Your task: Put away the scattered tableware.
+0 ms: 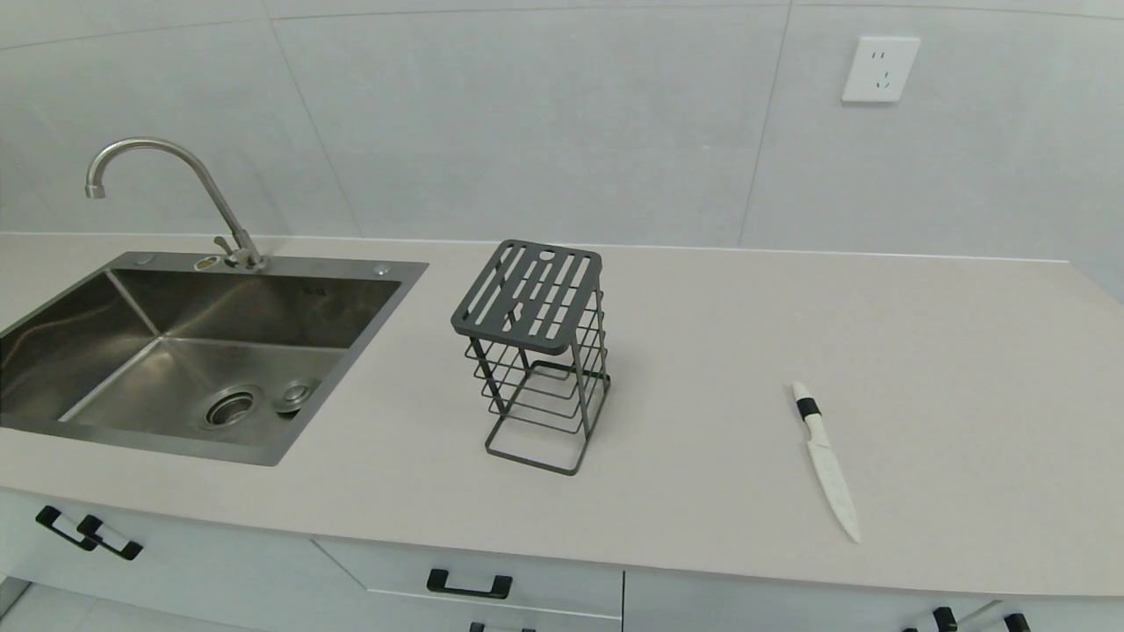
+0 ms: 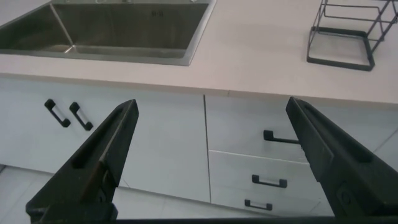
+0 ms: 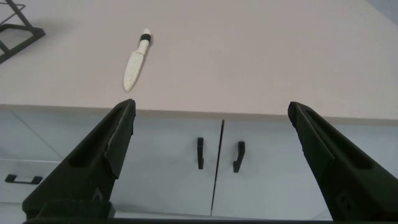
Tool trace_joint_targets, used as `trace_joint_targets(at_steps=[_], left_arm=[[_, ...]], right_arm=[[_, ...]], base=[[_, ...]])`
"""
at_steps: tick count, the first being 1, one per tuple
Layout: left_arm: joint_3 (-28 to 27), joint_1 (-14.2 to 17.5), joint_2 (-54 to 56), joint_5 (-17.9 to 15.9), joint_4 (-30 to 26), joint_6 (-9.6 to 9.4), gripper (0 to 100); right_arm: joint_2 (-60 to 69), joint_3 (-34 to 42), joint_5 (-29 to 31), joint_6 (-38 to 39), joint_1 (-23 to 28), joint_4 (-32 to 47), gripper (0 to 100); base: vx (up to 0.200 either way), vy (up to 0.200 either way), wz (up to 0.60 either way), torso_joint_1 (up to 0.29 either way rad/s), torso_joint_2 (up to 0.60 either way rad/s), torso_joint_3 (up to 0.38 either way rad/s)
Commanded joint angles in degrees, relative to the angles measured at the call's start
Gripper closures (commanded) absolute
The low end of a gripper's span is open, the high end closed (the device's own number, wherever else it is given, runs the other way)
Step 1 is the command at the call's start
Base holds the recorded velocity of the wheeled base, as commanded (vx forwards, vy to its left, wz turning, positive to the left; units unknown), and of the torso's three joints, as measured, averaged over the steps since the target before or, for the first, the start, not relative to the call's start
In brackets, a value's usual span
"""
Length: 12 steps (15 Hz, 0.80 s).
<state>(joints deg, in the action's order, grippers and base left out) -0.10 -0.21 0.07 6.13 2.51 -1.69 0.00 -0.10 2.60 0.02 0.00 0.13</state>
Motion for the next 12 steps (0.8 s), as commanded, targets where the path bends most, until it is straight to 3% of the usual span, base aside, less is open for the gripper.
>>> trace_joint_targets(at_steps=[1, 12], left_arm=[[0.0, 0.0, -0.1, 0.1, 0.0, 0.02, 0], [0.0, 0.0, -0.1, 0.0, 0.0, -0.06, 0]], right_arm=[[0.0, 0.0, 0.0, 0.0, 0.0, 0.0, 0], [-0.1, 0.0, 0.0, -0.5, 0.0, 0.0, 0]], base=[[0.000, 0.000, 0.00, 0.000, 0.00, 0.000], [0.000, 0.000, 0.00, 0.000, 0.00, 0.000]])
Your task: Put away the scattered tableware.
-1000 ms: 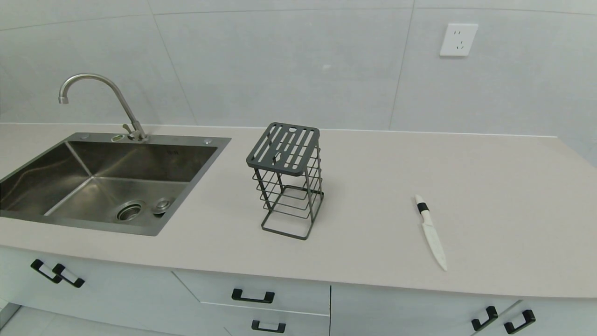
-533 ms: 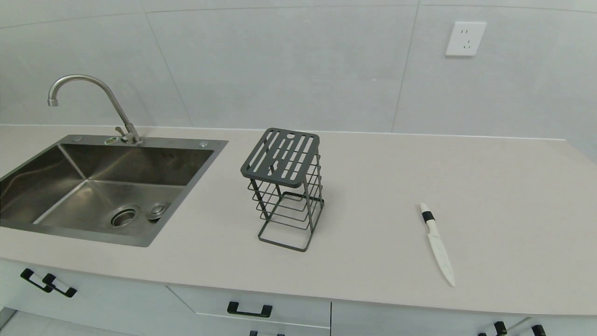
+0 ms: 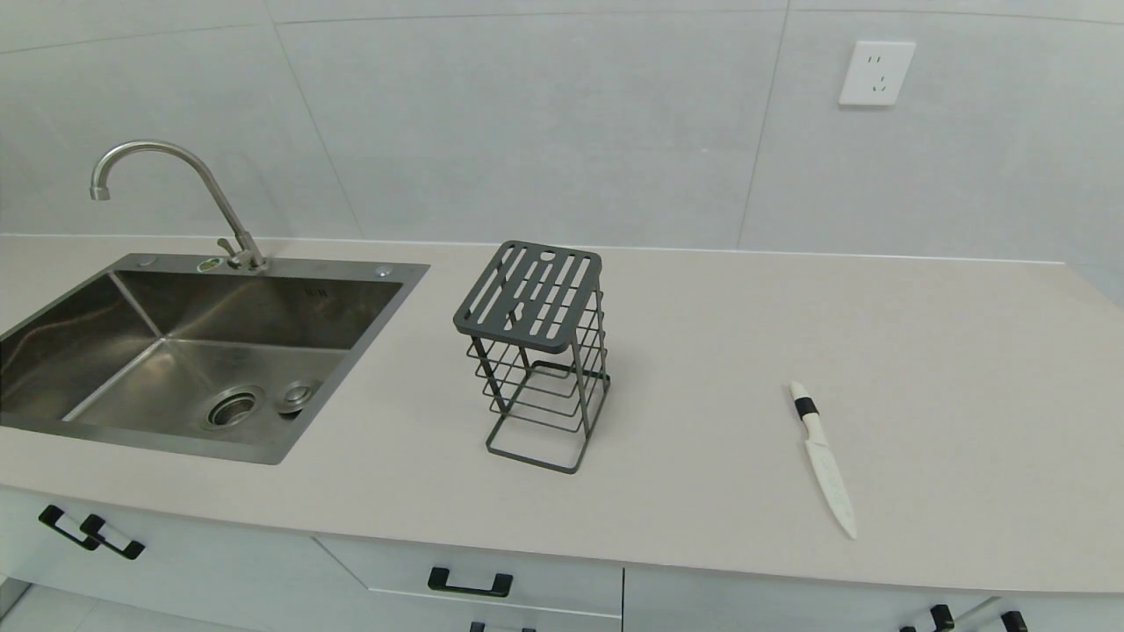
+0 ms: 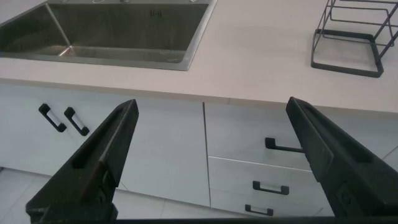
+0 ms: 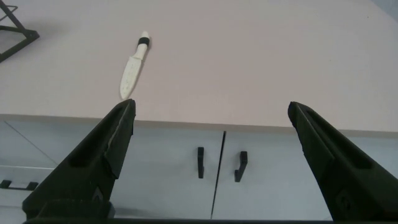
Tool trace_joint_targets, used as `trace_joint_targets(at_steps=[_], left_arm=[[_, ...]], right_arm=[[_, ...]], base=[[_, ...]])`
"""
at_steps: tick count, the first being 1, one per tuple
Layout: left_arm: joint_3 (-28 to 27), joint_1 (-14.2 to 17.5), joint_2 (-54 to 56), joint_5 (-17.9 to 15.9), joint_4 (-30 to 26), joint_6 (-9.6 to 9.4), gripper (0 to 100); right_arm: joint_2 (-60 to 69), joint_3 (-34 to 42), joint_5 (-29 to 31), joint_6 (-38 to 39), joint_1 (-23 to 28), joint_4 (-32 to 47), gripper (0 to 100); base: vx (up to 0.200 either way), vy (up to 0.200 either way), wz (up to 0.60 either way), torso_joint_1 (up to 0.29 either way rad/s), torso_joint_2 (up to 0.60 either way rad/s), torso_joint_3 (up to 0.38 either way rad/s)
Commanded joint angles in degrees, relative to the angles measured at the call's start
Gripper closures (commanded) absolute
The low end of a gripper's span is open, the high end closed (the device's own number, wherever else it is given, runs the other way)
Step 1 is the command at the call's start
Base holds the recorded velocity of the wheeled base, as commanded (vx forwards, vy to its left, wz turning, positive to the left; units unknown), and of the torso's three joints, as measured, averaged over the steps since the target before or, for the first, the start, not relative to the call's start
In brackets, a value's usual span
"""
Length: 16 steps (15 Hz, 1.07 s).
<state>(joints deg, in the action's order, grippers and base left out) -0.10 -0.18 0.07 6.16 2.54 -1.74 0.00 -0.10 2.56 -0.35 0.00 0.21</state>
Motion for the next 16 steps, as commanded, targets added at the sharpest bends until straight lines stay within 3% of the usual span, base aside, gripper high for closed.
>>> trace_joint_targets(at_steps=[1, 6, 10, 16], left_arm=[[0.0, 0.0, -0.1, 0.1, 0.0, -0.01, 0], [0.0, 0.0, -0.1, -0.1, 0.0, -0.01, 0], [0.0, 0.0, -0.1, -0.2, 0.0, -1.86, 0], [0.0, 0.0, -0.1, -0.2, 0.0, -1.60, 0]], right_arm=[[-0.1, 0.0, 0.0, 0.1, 0.0, 0.0, 0], [-0.1, 0.0, 0.0, 0.2, 0.0, 0.0, 0], [-0.1, 0.0, 0.0, 0.1, 0.0, 0.0, 0], [0.0, 0.0, 0.0, 0.3, 0.0, 0.0, 0]], base=[[0.000, 0.000, 0.00, 0.000, 0.00, 0.000], [0.000, 0.000, 0.00, 0.000, 0.00, 0.000], [0.000, 0.000, 0.00, 0.212, -0.42, -0.201], [0.000, 0.000, 0.00, 0.033, -0.07, -0.033]])
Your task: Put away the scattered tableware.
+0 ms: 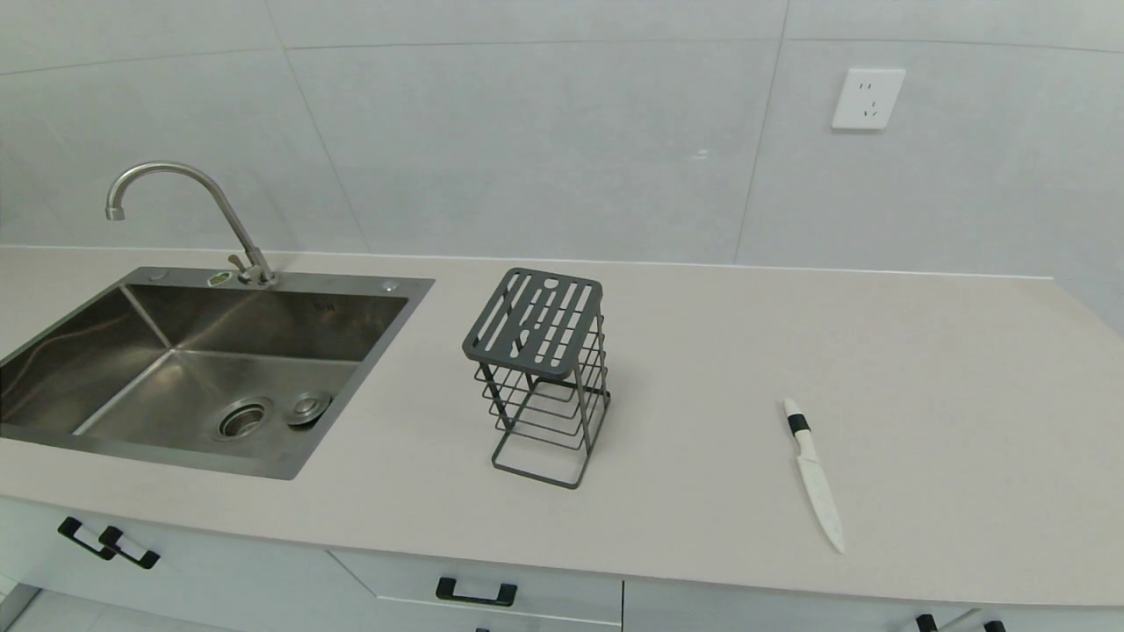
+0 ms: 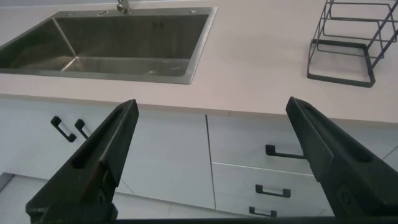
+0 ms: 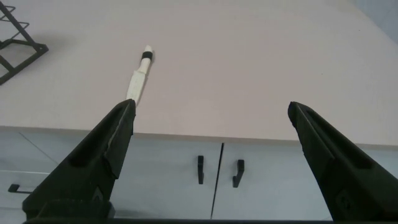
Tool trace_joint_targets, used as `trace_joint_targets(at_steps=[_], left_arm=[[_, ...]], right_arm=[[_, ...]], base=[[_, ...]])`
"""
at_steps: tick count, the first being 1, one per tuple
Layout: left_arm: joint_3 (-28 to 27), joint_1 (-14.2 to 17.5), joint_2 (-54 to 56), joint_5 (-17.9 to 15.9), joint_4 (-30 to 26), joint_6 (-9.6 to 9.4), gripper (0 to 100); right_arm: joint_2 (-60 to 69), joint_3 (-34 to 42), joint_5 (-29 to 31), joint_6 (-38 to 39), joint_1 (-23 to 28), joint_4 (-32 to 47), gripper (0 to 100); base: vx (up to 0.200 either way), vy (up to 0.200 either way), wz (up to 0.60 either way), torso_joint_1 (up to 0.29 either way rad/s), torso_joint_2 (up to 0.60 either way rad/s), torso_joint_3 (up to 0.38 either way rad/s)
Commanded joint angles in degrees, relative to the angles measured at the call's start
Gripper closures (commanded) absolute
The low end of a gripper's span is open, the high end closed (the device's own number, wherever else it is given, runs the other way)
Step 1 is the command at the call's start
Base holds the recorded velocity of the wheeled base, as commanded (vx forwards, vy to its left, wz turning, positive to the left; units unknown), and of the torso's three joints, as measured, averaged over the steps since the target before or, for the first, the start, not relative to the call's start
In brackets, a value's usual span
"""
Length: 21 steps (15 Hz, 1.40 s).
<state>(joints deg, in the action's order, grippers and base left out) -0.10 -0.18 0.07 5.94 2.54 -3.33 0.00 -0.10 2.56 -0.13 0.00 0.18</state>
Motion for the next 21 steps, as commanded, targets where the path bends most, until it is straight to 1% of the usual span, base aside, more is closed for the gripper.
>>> trace_joint_targets(at_steps=[1, 4, 5, 7, 8, 9, 10, 11, 12, 13, 14, 17, 18, 19, 21], left_arm=[[0.0, 0.0, -0.1, 0.0, 0.0, 0.08, 0], [0.0, 0.0, -0.1, 0.1, 0.0, 1.92, 0], [0.0, 0.0, -0.1, 0.1, 0.0, 1.92, 0], [0.0, 0.0, -0.1, 0.0, 0.0, 1.92, 0], [0.0, 0.0, -0.1, -0.2, 0.0, 1.57, 0], [0.0, 0.0, -0.1, -0.8, 0.0, 1.13, 0], [0.0, 0.0, -0.1, -1.1, 0.0, 1.48, 0], [0.1, 0.0, -0.1, -2.6, -1.3, 1.57, 0], [0.0, 0.0, -0.1, -3.7, -3.3, 2.10, 0], [0.1, 0.0, -0.1, -3.5, -2.6, 2.27, 0], [0.0, 0.0, -0.1, -3.5, -2.7, 2.01, 0], [0.0, 0.0, -0.1, -3.6, -2.6, 2.19, 0], [0.1, 0.0, -0.3, -3.6, -2.6, 2.45, 0], [0.1, 0.4, -0.5, -3.6, -2.5, 2.54, 0], [0.1, 0.4, -0.4, -3.4, -2.5, 1.92, 0]], right_arm=[[-0.1, 0.0, 0.0, -0.1, 0.0, 0.0, 0], [-0.1, 0.0, -0.3, 0.3, 0.0, -0.3, 0], [-0.1, 0.1, -0.6, 1.0, 0.0, -1.9, 0], [-0.1, 0.1, -0.8, 1.1, 0.0, -10.0, 0], [-0.1, 0.1, -0.9, 1.0, 0.0, -10.5, 0], [0.0, -0.1, -3.0, 1.2, 0.0, -10.1, 0], [-0.6, -1.3, -8.5, 1.3, -0.2, -9.7, 0], [-2.7, -2.9, -12.4, 1.3, -0.4, -7.4, 0], [-5.3, -5.3, -13.7, 1.1, -0.4, -3.8, 0], [-8.1, -7.9, -15.0, 1.0, -0.6, 0.1, 0], [-10.0, -9.1, -16.4, 1.0, -0.7, 1.8, 0], [-17.1, -11.7, -20.4, 1.0, -0.7, 1.9, 0], [-24.1, -14.7, -22.3, 1.0, -0.7, 1.7, 0], [-28.7, -16.3, -22.8, 1.0, -0.7, 0.8, 0], [-38.1, -17.7, -23.2, 0.8, -1.1, -3.0, 0]], base=[[0.000, 0.000, 0.00, 0.000, 0.00, 0.000], [0.000, 0.000, 0.00, 0.101, -0.20, -0.094], [0.000, 0.000, 0.00, 0.178, -0.37, -0.173], [0.000, 0.000, 0.00, 0.033, -0.06, -0.028], [0.000, 0.000, 0.00, 0.000, 0.00, 0.000], [0.000, 0.000, 0.00, 0.000, 0.00, 0.000], [0.000, 0.000, 0.00, 0.000, 0.00, 0.000], [0.000, 0.000, 0.00, 0.000, 0.00, 0.000], [0.000, 0.000, 0.00, 0.000, 0.00, 0.000], [0.000, 0.000, 0.00, 0.000, 0.00, 0.000], [0.000, 0.000, 0.00, 0.000, 0.00, 0.000], [0.000, 0.000, 0.00, 0.000, 0.00, 0.000], [0.000, 0.000, 0.00, 0.000, 0.00, 0.000], [0.000, 0.000, 0.00, 0.000, 0.00, 0.000], [0.000, 0.000, 0.00, 0.000, 0.00, 0.000]])
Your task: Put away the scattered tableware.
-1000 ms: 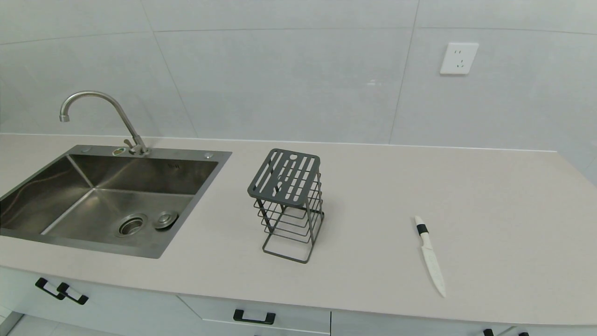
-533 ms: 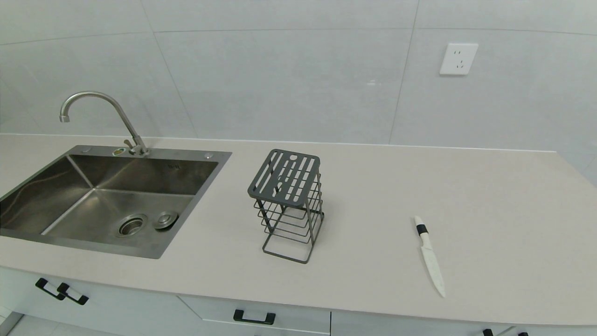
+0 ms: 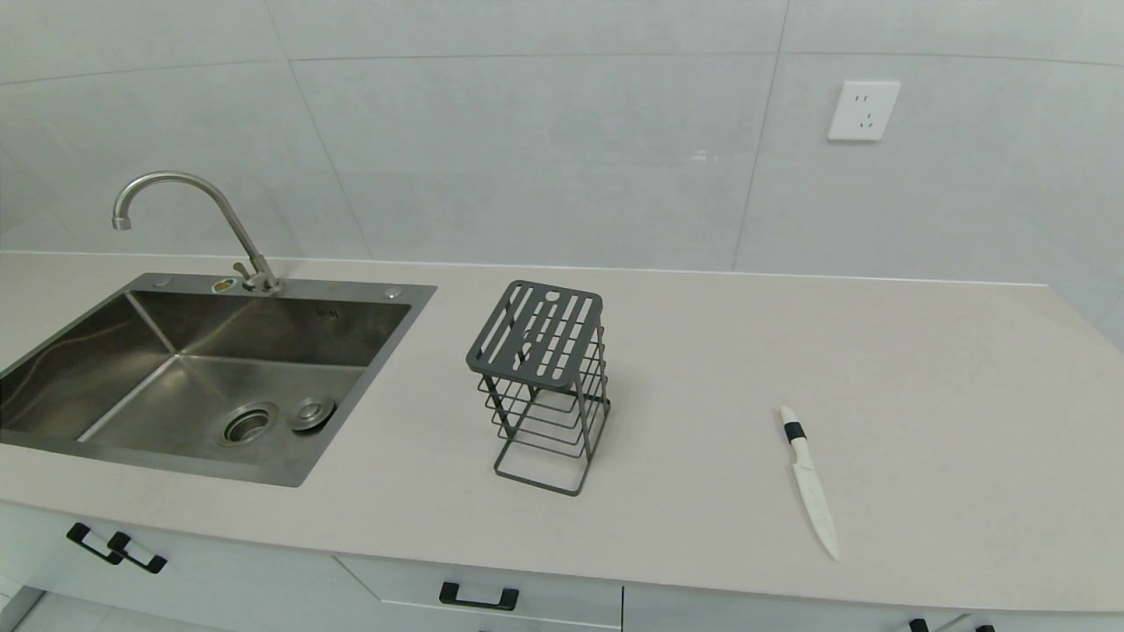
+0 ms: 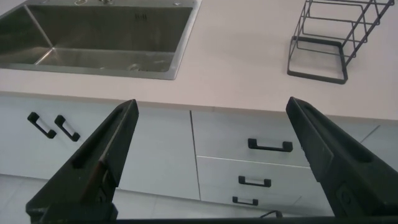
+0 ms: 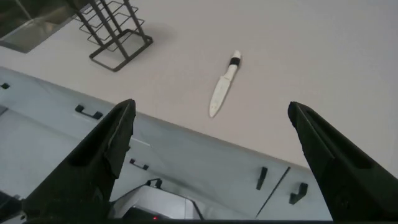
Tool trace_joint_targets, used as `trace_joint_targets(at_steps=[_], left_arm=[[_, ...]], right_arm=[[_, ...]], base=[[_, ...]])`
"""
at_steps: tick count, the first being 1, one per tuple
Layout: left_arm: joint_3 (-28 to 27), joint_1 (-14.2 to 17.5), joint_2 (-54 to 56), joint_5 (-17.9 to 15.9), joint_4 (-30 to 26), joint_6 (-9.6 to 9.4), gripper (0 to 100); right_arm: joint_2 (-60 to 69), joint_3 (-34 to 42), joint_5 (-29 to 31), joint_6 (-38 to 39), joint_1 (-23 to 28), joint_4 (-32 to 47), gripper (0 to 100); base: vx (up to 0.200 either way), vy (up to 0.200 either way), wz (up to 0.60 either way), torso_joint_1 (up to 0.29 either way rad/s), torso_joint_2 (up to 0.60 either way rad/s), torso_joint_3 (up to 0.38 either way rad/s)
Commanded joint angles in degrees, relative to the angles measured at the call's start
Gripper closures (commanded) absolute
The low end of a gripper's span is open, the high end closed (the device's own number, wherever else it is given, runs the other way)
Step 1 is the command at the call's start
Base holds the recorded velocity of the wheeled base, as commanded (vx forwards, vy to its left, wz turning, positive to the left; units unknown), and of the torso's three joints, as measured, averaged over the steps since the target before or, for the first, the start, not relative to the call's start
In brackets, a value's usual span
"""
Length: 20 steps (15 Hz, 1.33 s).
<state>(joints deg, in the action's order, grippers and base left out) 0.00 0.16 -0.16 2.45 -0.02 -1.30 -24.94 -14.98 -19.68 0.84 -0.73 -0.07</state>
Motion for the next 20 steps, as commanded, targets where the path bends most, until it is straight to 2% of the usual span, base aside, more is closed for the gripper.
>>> trace_joint_targets(at_steps=[1, 3, 6, 7, 11, 12, 13, 17, 20], left_arm=[[0.0, 0.1, 0.1, 0.1, 0.0, -0.01, 0], [0.0, 0.0, 0.2, 0.1, -0.1, -0.19, 0], [0.0, 0.0, 0.2, 0.0, -0.1, -0.45, 0], [0.0, 0.0, 0.2, 0.0, -0.1, -0.37, 0], [0.0, 0.1, 0.2, 0.0, -0.1, -0.19, 0], [0.0, 0.0, 0.2, 0.0, -0.1, -0.01, 0], [0.0, 0.0, 0.2, 0.0, -0.1, -0.01, 0], [0.0, 0.0, 0.2, 0.1, -0.1, -0.19, 0], [0.0, 0.0, 0.2, 0.0, -0.1, -0.19, 0]], right_arm=[[-16.9, -2.8, -1.1, -0.2, -1.2, -4.9, 0], [-23.8, -2.9, -0.9, -3.3, -2.7, -6.8, 0], [-31.0, -2.9, -0.7, -12.6, -3.7, -10.2, 0], [-32.0, -3.1, -0.5, -13.7, -5.4, -10.6, 0], [-36.8, -6.5, 3.9, -13.7, -12.9, -10.6, 0], [-39.8, -9.1, 6.5, -13.3, -17.9, -10.6, 0], [-42.3, -11.4, 7.5, -13.2, -19.4, -10.6, 0], [-51.3, -17.9, 8.1, -10.0, -23.1, -10.6, 0], [-56.9, -20.2, 14.4, -3.8, -24.8, -13.5, 0]], base=[[0.000, 0.000, 0.00, 0.000, 0.00, 0.000], [0.000, 0.000, 0.00, 0.000, 0.00, 0.000], [0.000, 0.000, 0.00, 0.000, 0.00, 0.000], [0.000, 0.000, 0.00, 0.000, 0.00, 0.000], [0.000, 0.000, 0.00, 0.000, 0.00, 0.000], [0.000, 0.000, 0.00, 0.000, 0.00, 0.000], [0.000, 0.000, 0.00, 0.000, 0.00, 0.000], [0.000, 0.000, 0.00, 0.000, 0.00, 0.000], [0.000, 0.000, 0.00, 0.000, 0.00, 0.000]])
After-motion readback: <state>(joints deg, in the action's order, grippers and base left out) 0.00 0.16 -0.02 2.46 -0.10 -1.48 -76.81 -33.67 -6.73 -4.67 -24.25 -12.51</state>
